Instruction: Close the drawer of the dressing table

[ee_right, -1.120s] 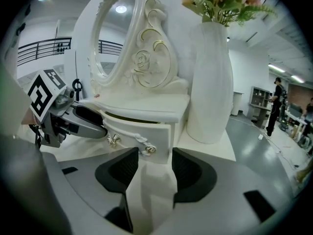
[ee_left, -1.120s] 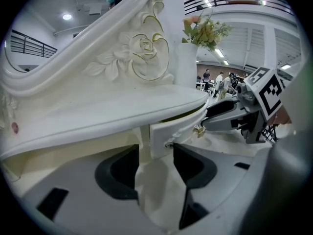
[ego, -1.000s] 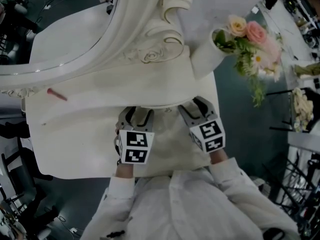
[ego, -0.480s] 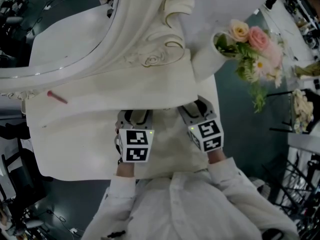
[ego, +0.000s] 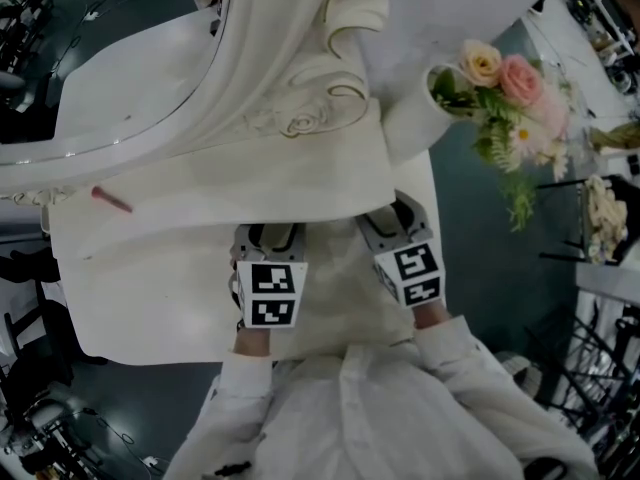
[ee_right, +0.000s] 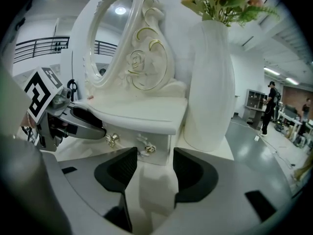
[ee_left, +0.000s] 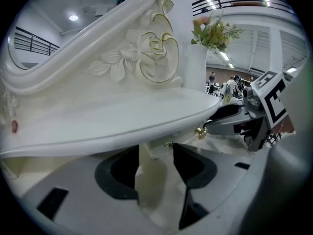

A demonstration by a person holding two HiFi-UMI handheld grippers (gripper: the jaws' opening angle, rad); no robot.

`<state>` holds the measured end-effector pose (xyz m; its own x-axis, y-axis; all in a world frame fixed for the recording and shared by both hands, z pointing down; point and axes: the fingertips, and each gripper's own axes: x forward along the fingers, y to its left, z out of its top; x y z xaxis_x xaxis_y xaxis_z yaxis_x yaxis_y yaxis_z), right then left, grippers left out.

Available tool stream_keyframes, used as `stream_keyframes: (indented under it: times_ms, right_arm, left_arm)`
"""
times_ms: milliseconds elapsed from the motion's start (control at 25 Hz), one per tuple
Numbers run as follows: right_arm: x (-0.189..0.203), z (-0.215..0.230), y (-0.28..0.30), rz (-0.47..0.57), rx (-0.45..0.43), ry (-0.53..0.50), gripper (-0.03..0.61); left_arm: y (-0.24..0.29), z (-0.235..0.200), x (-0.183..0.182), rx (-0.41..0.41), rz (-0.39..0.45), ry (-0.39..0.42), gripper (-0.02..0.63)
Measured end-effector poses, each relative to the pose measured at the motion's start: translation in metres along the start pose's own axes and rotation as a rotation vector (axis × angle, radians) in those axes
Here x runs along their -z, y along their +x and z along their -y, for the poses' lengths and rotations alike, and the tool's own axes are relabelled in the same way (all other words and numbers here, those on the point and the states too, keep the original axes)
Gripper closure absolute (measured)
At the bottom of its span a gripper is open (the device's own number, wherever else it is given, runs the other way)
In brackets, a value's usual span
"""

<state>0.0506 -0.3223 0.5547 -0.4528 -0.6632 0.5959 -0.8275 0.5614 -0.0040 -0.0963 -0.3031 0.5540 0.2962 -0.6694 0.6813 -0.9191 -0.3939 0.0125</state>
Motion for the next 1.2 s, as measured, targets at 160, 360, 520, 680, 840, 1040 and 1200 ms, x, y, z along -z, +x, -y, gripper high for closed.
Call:
stream_keyframes:
  times_ms: [160, 360, 520, 680, 840, 1040, 1200]
  right_arm:
    - [0.005, 0.002, 0.0, -0.006, 0.009, 0.018, 0.373]
    - [0.003, 0.001, 0.001, -0.003, -0.008, 0.027, 0.373]
    - [0.007, 0.001, 0.0, -0.017, -0.013, 0.05, 0.374]
    - [0.005, -0.008, -0.008, -0.003, -0.019, 0.077, 0.374]
    - [0.009, -0.022, -0.02, 0.0, -0.052, 0.077, 0.374]
    - [0.006, -0.037, -0.036, 0.033, -0.1, 0.165, 0.374]
    - [0.0, -0.048, -0.052, 0.076, -0.144, 0.242, 0.374]
  left_arm:
    - [0.001, 0.0, 0.0, 0.026, -0.003, -0.01, 0.412]
    - [0.0, -0.001, 0.002, 0.021, -0.005, -0.022, 0.414]
    - [0.0, 0.007, 0.005, 0.049, -0.027, -0.023, 0.414]
    - [-0.008, 0.02, 0.006, 0.065, -0.028, -0.027, 0.415]
    - [-0.018, 0.033, 0.013, 0.083, -0.028, -0.03, 0.414]
    - [-0.034, 0.045, 0.013, 0.104, -0.002, -0.031, 0.414]
    - [-0.049, 0.053, 0.007, 0.121, 0.024, -0.028, 0.414]
